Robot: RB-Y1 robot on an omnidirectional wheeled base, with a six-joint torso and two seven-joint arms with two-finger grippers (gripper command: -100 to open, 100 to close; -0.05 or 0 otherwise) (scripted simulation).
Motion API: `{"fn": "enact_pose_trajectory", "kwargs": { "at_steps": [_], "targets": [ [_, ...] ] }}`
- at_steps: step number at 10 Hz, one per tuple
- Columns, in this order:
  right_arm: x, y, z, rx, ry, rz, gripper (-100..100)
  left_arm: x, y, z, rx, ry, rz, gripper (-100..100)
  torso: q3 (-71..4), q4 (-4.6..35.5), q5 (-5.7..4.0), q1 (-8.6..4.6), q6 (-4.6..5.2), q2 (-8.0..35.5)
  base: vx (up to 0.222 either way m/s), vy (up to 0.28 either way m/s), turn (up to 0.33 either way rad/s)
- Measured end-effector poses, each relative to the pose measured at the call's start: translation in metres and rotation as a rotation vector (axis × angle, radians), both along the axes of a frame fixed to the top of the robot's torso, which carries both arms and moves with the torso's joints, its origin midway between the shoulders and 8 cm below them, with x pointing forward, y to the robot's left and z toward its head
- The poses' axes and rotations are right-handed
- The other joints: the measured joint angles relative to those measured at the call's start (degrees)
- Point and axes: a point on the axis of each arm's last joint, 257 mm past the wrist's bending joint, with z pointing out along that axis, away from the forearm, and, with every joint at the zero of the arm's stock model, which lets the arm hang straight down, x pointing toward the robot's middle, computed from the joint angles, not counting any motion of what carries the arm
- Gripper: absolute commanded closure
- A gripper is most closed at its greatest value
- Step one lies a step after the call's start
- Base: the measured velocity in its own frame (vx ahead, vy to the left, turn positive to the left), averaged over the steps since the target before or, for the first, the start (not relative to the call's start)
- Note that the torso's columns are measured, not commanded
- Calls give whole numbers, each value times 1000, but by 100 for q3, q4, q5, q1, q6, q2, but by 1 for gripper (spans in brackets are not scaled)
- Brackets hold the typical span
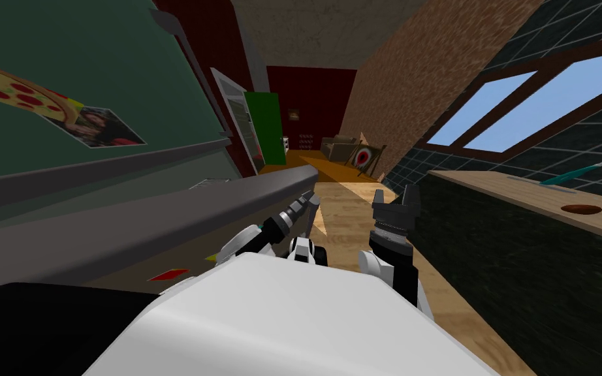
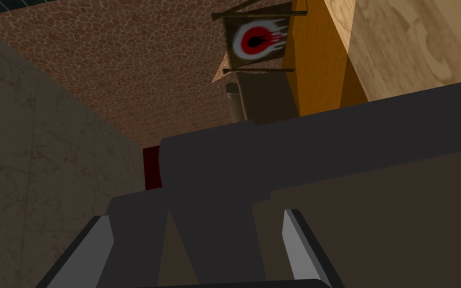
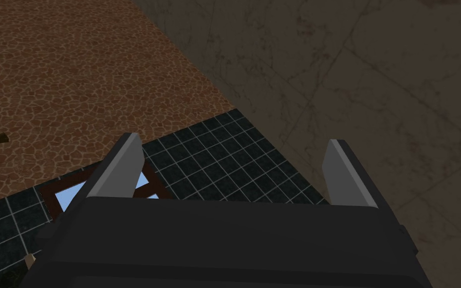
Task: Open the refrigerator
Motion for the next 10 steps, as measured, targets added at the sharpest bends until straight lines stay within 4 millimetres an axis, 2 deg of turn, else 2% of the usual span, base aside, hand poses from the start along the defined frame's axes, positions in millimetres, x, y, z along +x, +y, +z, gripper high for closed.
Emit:
{"fn": "enact_pose_trajectory", "kwargs": {
  "at_steps": [4,10],
  "targets": [
    [0,0,0,0,0,0,0,22,-5,9,5,6,16,-100,3,9,-8,-29,-2,21,-33,39,-22],
    [0,0,0,0,0,0,0,44,-13,17,14,27,32,-100,20,53,-8,-32,2,62,-41,23,-16]
  ]
}}
